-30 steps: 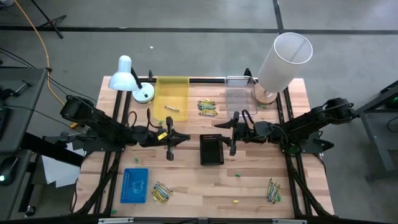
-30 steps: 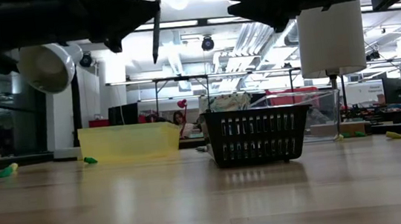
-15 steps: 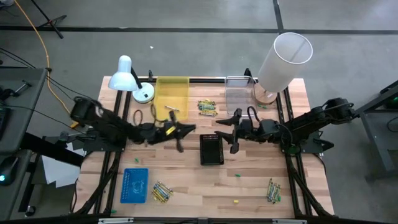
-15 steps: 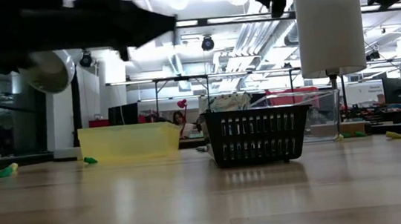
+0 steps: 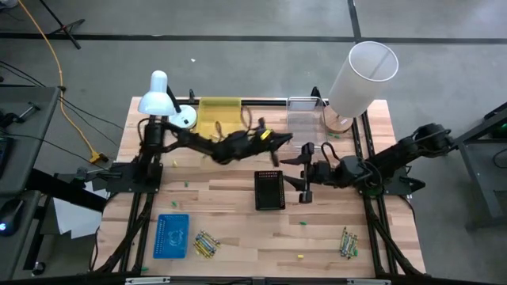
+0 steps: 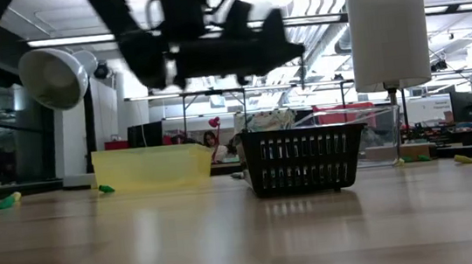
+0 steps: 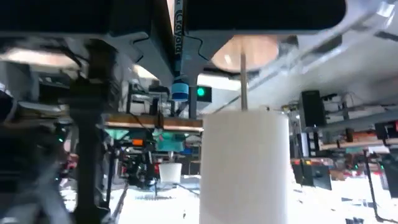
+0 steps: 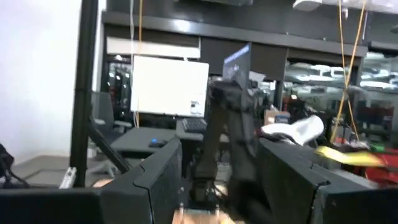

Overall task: Sort crayons
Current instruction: Put the blue crayon into the transparent bin, then put the gray crayon into the yellow transparent bin

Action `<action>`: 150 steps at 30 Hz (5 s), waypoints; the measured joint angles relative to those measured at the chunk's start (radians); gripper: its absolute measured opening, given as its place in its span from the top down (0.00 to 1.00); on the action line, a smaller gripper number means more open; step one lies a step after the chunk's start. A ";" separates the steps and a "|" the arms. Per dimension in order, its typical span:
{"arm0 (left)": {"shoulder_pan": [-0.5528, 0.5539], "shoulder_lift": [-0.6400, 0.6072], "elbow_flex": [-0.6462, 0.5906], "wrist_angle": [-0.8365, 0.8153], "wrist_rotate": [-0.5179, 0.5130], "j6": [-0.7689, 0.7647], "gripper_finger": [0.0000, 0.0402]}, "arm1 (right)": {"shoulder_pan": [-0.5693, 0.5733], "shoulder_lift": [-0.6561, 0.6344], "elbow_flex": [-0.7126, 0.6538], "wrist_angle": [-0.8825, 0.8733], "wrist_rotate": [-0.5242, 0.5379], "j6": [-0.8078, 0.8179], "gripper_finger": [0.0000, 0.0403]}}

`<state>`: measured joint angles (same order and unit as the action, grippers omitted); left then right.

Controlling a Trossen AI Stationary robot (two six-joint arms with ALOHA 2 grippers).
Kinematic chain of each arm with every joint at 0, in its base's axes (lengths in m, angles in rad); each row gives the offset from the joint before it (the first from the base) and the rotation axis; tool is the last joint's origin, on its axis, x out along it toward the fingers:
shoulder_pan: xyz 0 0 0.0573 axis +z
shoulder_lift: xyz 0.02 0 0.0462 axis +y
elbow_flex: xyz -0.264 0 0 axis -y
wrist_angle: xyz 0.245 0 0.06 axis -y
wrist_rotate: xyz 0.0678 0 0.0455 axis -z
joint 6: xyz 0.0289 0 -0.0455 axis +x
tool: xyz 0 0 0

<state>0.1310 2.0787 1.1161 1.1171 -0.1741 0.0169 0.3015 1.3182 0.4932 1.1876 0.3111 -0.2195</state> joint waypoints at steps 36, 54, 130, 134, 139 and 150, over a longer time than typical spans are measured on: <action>0.060 -0.175 0.303 -1.056 -0.003 0.121 0.55 | 0.081 -0.030 0.000 -0.039 0.083 -0.070 0.51; -0.327 -0.823 -0.743 -0.120 -0.088 0.056 0.56 | 0.081 -0.030 0.000 -0.153 0.102 -0.070 0.51; -0.421 -0.884 -0.758 -0.104 -0.132 0.202 0.57 | -0.021 -0.030 0.000 -0.391 0.049 0.205 0.51; -0.418 -0.884 -0.758 -0.104 -0.132 0.203 0.57 | -0.021 -0.030 0.000 -0.391 0.051 0.205 0.51; -0.418 -0.884 -0.758 -0.104 -0.133 0.203 0.57 | -0.021 -0.030 0.000 -0.391 0.052 0.205 0.51; -0.418 -0.884 -0.758 -0.107 -0.132 0.189 0.57 | -0.021 -0.030 0.000 -0.391 0.053 0.204 0.51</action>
<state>-0.2874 1.1946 0.3576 1.0098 -0.3064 0.2061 0.2810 1.2884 0.4931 0.7971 0.3641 -0.0151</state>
